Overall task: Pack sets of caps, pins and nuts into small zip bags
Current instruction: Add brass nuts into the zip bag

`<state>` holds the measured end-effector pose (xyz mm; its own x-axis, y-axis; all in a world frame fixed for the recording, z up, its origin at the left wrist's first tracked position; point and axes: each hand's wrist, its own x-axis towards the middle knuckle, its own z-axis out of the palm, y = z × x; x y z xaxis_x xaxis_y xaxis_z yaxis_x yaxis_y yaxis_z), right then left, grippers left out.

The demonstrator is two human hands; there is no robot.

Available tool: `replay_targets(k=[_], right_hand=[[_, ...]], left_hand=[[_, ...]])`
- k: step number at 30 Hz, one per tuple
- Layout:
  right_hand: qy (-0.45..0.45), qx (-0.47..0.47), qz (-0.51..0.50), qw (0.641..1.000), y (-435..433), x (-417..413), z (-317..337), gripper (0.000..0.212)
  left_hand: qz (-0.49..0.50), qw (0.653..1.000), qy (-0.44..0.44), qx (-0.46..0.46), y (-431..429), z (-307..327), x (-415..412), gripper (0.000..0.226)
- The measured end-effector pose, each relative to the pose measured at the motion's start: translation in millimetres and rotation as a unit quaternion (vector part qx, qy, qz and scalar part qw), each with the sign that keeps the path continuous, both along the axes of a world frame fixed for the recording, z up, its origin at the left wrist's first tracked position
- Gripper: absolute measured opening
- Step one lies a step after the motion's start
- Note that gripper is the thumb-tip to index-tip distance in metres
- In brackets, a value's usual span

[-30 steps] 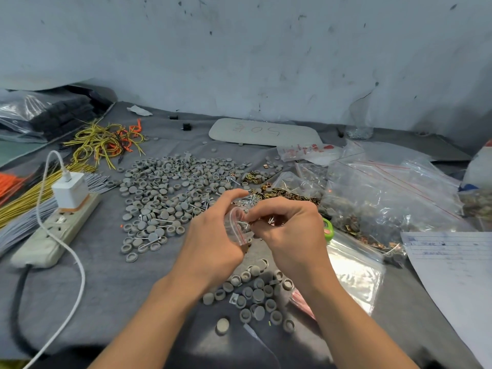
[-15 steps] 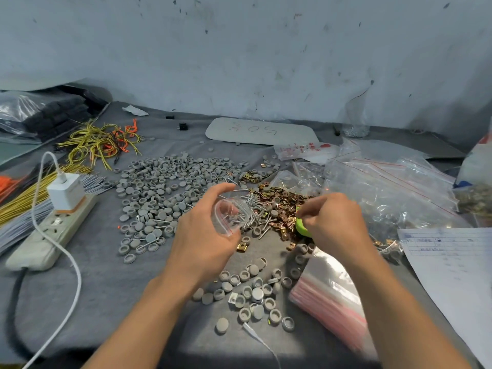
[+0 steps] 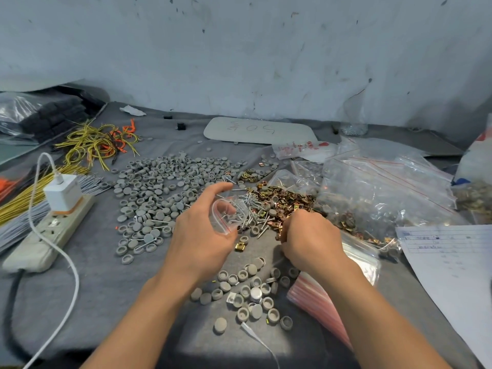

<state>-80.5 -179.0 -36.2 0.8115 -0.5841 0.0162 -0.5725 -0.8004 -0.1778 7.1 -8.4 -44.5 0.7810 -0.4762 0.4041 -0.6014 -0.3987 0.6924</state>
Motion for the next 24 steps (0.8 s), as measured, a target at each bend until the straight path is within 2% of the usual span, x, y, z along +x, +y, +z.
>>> replay_targets(k=[2,4,7,10,13,20,22,24], right_hand=[[-0.034,0.050,0.009,0.998,-0.7,-0.3,1.6,0.008],[-0.113,0.148,0.027,0.982,-2.6,-1.3,4.0,0.014],[-0.230,0.292,0.045,0.927,-1.8,-6.9,9.2,0.022],[-0.299,0.376,0.072,0.874,4.0,-10.0,12.9,0.025],[-0.331,0.391,0.098,0.853,9.2,-9.7,15.6,0.024],[-0.369,0.353,0.153,0.846,30.6,-1.4,13.4,0.019],[-0.369,0.382,0.165,0.831,37.2,3.0,12.4,0.020],[-0.392,0.411,0.136,0.812,36.5,7.0,11.3,0.020]], left_hand=[[0.003,1.000,-0.006,0.003,0.5,-0.7,0.9,0.074],[0.004,1.000,-0.008,0.004,0.5,-1.2,1.8,0.074],[-0.003,1.000,-0.012,0.006,-0.7,-1.6,1.3,0.076],[-0.013,1.000,-0.017,0.011,-2.2,-2.6,-1.1,0.081],[-0.019,1.000,-0.018,0.016,-3.7,-3.6,-2.8,0.086],[-0.044,0.999,-0.012,0.009,-3.8,-3.7,-3.3,0.081],[-0.047,0.999,-0.003,0.004,-2.7,-2.9,-3.0,0.080],[-0.045,0.999,0.008,-0.006,-1.3,-2.8,-1.6,0.075]])
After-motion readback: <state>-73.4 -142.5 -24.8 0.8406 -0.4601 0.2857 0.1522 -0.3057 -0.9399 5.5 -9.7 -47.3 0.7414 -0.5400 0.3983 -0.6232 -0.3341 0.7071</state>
